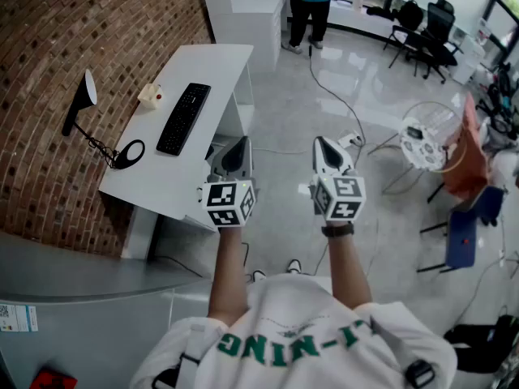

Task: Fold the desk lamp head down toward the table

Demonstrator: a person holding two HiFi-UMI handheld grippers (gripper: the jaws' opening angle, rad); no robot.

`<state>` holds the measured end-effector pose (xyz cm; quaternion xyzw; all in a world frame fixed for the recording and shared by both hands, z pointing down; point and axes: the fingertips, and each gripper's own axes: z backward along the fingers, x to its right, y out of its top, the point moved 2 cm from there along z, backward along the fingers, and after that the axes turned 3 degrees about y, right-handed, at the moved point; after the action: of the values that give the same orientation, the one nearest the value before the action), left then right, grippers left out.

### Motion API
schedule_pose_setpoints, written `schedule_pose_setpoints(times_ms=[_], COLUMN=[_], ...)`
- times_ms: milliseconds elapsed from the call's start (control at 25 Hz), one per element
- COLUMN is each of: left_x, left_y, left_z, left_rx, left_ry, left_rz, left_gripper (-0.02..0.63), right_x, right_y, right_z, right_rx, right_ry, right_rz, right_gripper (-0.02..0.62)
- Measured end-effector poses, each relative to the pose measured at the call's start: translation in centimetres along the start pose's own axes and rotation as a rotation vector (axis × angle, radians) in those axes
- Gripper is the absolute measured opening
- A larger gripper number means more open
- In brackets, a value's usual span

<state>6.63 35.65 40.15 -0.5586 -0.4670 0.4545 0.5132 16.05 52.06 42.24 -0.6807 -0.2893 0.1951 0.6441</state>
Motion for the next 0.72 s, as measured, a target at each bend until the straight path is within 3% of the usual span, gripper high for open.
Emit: schedule_pose_setpoints(times_ms=[440,720], left_x=[4.0,4.4], left_y=[-0.9,-2.8], left_z=[-2.9,-2.7], left_rx=[-0.019,-0.047], left_ry=[-0.018,0.023], left_rz=[0.002,-0.006], left_gripper=[0.000,0.000], right_x=[5.0,5.8], right_y=[-0.8,-2.4], right_z=[1.1,0.0], right_rx=[0.003,0.030], right_ry=[-0.013,0.042], right_rz=[-0.043,-0.126], right_gripper=[0.005,0.005])
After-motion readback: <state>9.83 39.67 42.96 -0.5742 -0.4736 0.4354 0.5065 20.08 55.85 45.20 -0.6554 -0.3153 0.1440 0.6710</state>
